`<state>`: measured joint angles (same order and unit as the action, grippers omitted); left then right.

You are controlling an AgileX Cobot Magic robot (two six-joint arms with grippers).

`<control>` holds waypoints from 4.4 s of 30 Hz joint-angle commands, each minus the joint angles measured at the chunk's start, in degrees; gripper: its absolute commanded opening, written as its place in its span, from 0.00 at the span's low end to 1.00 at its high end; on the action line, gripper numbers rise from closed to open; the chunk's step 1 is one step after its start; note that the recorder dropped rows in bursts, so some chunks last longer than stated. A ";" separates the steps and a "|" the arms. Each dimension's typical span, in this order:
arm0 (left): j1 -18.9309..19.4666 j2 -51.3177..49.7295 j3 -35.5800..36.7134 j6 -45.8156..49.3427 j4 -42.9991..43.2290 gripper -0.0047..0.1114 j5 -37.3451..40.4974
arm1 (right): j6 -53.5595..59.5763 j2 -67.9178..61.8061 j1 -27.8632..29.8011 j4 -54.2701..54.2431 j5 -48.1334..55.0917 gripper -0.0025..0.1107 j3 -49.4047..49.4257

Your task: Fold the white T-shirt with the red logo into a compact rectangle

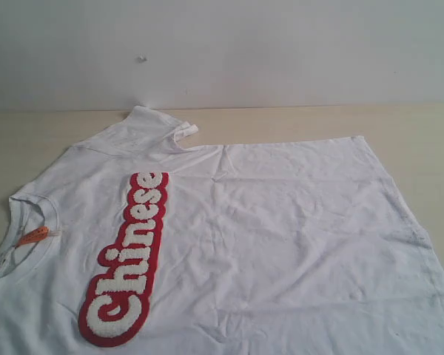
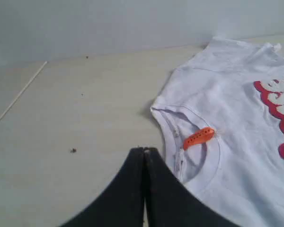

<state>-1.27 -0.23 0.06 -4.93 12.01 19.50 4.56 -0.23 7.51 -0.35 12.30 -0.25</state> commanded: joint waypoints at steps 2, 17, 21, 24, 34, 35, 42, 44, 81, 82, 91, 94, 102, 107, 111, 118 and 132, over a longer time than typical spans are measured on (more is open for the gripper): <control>0.13 0.23 -0.06 0.02 -0.49 0.04 -17.41 | -0.18 0.23 0.27 1.92 -13.04 0.02 0.25; 0.13 0.23 -0.06 -17.99 -3.44 0.04 -57.69 | -18.08 0.23 0.27 -1.13 -41.35 0.02 0.25; 0.13 0.23 -1.20 -21.07 -3.60 0.04 -65.03 | -24.64 0.23 0.27 1.31 -48.89 0.02 -1.17; 0.13 0.23 -5.55 -21.71 -3.70 0.04 -66.85 | -27.20 0.23 0.27 2.74 -50.01 0.02 -5.65; 0.13 -1.19 -25.67 -19.02 -12.87 0.04 -66.74 | -26.02 0.23 0.27 2.86 -49.67 0.02 -22.96; 0.13 -2.25 -27.50 -17.45 -13.15 0.04 -66.74 | -24.83 0.23 0.27 2.86 -49.67 0.02 -24.49; 0.13 -11.24 -43.99 -10.61 -13.90 0.04 -63.75 | -13.40 -2.56 0.27 -0.44 -46.53 0.02 -37.61; 0.13 -13.93 -48.51 -9.28 -13.90 0.04 -56.84 | -8.05 -5.85 0.27 -4.85 -42.46 0.02 -41.54; 0.13 -88.36 -66.69 48.69 -23.50 0.04 25.89 | 36.32 -86.36 0.16 -12.96 45.63 0.02 -76.16; 0.02 -89.02 -66.69 51.90 -24.52 0.04 27.23 | 38.83 -87.08 0.16 -13.05 47.28 0.02 -76.16; -0.17 -93.78 -65.35 86.29 -24.97 0.04 45.96 | 60.84 -91.42 0.16 -13.05 56.93 0.13 -71.96; -0.17 -94.15 -62.35 88.09 -23.14 0.13 41.22 | 66.14 -91.53 0.16 -12.14 53.71 0.23 -68.39; -0.17 -94.44 -54.50 92.18 -16.28 0.95 26.07 | 67.13 -91.65 0.16 -11.26 46.00 0.37 -65.20; -0.17 -94.44 -53.59 98.78 -16.40 0.94 20.74 | 67.13 -91.65 0.16 -11.54 45.72 0.37 -65.20; -0.17 -94.33 -53.59 96.00 -29.03 0.94 14.57 | 67.13 -91.65 0.16 -11.65 45.72 0.37 -65.20; -0.17 -94.45 -54.02 91.23 -17.05 0.94 20.58 | 67.24 -91.65 0.16 -11.64 45.13 0.37 -65.20; -3.12 -105.65 -63.50 89.21 -9.30 0.94 25.86 | 69.92 -92.01 0.16 -12.73 43.17 0.37 -65.20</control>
<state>-4.79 -105.21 -62.79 82.46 3.57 47.78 72.11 -91.85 7.51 -12.66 56.10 -65.58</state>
